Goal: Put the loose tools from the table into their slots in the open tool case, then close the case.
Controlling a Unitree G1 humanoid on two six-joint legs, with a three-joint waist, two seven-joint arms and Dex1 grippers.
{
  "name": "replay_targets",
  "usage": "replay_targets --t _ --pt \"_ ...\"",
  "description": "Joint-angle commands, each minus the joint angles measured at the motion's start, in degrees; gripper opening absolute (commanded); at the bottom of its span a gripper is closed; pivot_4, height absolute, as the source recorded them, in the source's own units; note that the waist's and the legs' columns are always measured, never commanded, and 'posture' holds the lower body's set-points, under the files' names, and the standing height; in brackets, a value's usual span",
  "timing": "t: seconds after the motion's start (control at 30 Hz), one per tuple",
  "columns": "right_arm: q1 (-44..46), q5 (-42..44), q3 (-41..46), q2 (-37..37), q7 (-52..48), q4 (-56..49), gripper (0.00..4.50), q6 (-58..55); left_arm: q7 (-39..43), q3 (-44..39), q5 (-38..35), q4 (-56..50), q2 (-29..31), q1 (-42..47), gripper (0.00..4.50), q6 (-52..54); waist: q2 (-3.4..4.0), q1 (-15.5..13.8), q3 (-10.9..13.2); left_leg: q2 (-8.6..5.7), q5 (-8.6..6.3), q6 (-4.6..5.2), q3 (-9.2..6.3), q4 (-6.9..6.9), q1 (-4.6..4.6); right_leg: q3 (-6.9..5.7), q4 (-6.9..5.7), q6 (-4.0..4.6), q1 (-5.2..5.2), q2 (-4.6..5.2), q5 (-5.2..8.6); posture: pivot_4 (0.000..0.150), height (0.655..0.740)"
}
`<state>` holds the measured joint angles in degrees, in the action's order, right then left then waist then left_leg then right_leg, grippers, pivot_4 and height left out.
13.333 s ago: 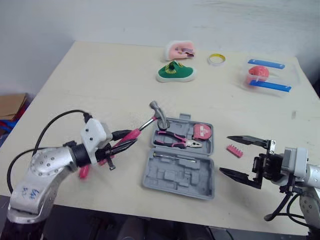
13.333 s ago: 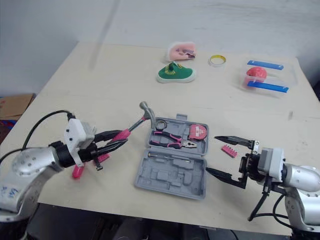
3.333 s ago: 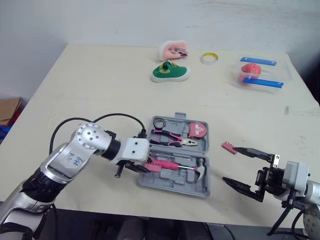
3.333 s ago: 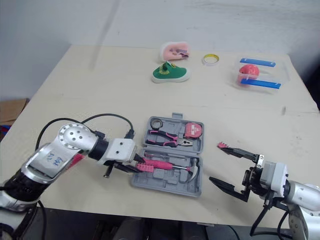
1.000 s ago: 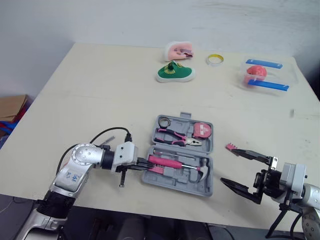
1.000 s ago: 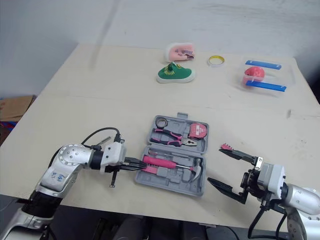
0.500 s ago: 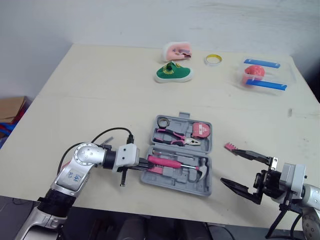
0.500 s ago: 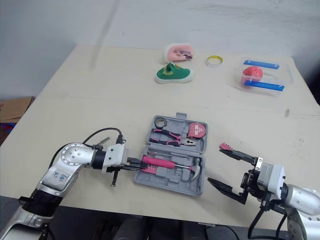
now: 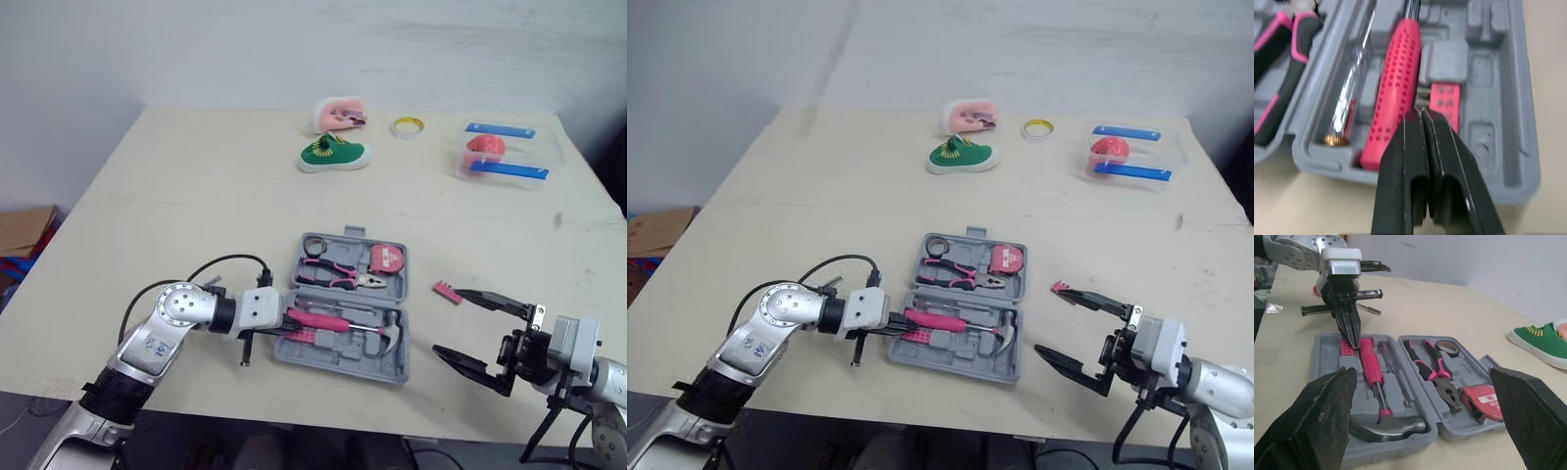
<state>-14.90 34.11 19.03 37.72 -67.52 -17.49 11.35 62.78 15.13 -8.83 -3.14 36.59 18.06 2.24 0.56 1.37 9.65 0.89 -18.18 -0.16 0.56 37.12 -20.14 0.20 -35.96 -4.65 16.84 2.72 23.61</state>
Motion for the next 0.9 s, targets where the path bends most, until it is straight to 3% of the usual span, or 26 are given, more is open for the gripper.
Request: replay_targets --t 0.03,0.13,0.23,0.37,0.5,0.73,0.9 --pt "0.0 0.6 2.8 0.9 0.0 0.4 4.5 0.7 0.6 -4.8 -4.3 1.2 -0.8 -0.5 0.04 -3.5 -0.21 0.1 0.1 0.0 0.04 -0.06 0.0 0.03 -0.08 0.01 0.0 -0.01 0.08 0.0 -0.01 0.15 0.74" --pt "-0.2 0.8 4.3 1.0 0.5 1.5 4.5 0.3 1.5 -9.5 -9.5 0.6 -1.0 -0.9 0.04 -4.5 -0.59 0.0 0.4 0.0 0.17 -0.28 0.01 0.11 -0.42 0.0 -0.06 -0.03 0.42 0.01 -0.02 0.15 0.74" --pt "-1.6 1.6 7.9 1.4 0.8 3.8 4.5 -0.3 2.4 -18.4 -17.8 -0.4 1.1 -1.3 0.76 -2.1 -0.61 0.0 0.4 0.0 0.18 -0.29 0.0 0.18 -0.73 -0.03 -0.12 -0.04 0.71 0.01 -0.02 0.15 0.74" --pt "-3.1 2.3 15.2 1.9 0.9 11.4 4.5 0.9 -1.3 -30.7 -18.8 6.4 7.9 -2.1 2.49 0.3 -0.74 0.2 0.5 0.0 0.2 -0.32 -0.12 0.15 -0.84 -0.15 -0.1 -0.04 0.78 0.0 -0.02 0.15 0.74" --pt "-7.3 1.1 18.9 0.7 -1.0 17.0 4.5 3.8 0.3 -39.8 -17.7 13.9 14.2 -9.0 4.46 -1.6 -0.73 0.4 0.5 -0.01 0.17 -0.25 -0.03 -0.04 -0.77 -0.09 0.02 -0.04 0.77 0.06 -0.02 0.15 0.74" --pt "-9.9 -2.9 26.1 -1.4 3.3 29.6 4.5 14.0 -3.2 -53.0 -16.5 22.7 16.0 -20.3 4.49 -7.1 -0.86 0.3 0.6 -0.09 -0.07 0.14 -0.01 -0.08 -0.8 -0.17 0.05 -0.01 0.83 0.31 -0.01 0.15 0.74" --pt "-10.3 -3.7 28.6 -0.8 4.7 39.2 4.5 18.8 -6.4 -57.5 -15.2 31.4 15.7 -24.5 4.49 -11.0 -0.83 0.4 0.7 -0.16 -0.12 0.17 -0.01 -0.16 -0.75 -0.19 0.03 0.02 0.83 0.42 0.01 0.15 0.74"
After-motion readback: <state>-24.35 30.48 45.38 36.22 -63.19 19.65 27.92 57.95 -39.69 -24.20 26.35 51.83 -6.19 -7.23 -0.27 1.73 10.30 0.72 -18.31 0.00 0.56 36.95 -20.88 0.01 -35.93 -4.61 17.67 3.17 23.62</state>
